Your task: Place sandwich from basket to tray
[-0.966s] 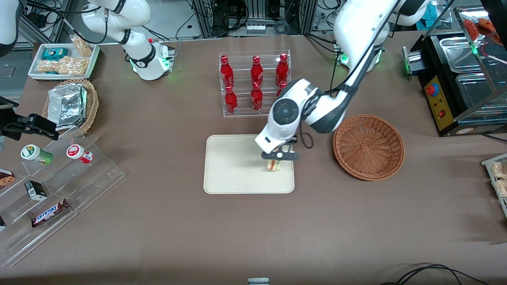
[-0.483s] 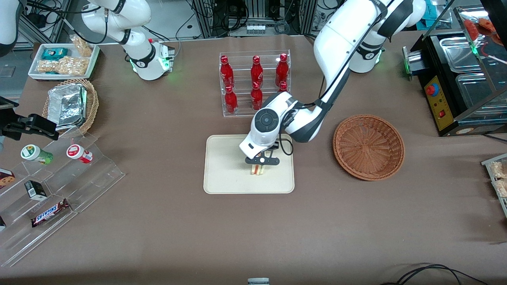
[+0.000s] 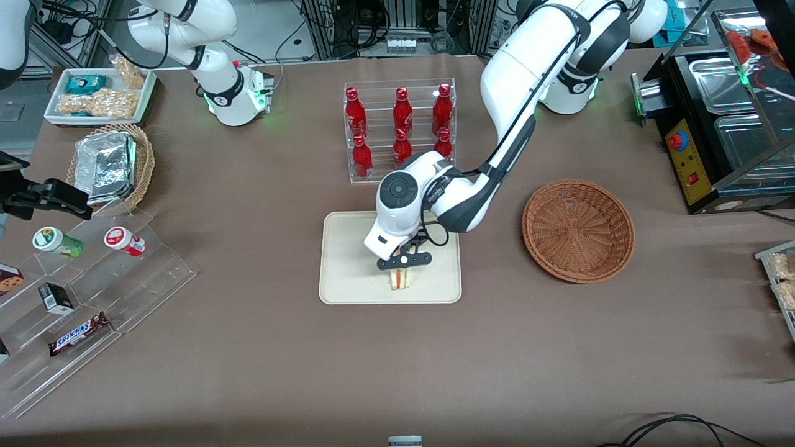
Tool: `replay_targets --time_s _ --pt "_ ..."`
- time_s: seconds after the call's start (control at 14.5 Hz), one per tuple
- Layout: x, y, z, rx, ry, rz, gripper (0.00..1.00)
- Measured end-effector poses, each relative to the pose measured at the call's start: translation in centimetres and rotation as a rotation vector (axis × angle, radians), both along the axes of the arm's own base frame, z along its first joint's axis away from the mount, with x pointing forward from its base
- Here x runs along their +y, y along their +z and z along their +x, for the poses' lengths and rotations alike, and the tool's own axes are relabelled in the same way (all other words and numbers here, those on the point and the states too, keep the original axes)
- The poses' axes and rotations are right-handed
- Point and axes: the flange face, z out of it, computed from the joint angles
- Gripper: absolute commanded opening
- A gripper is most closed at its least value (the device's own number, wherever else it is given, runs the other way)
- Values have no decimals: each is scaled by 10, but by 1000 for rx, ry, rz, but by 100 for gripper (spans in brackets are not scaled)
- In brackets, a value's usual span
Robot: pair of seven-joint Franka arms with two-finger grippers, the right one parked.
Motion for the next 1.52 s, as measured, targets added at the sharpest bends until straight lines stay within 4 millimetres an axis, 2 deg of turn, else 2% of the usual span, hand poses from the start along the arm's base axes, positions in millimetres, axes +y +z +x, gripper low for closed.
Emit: replay_targets --time_s 0.21,0.28,0.41,0.55,0.83,0.97,1.03,1.24,1.38,1.52 --pt "1 23 7 21 19 35 100" --pt "2 38 11 29 25 50 100" --pt "10 81 21 21 46 60 100" --pt "31 130 34 18 89 43 100" --pt "99 214 51 73 169 8 100" --pt "150 245 61 91 193 0 100" --pt "186 259 65 117 200 20 100" --pt "313 303 74 218 181 58 100" --pt "396 329 72 264 163 48 100" --pt "462 347 64 288 142 25 100"
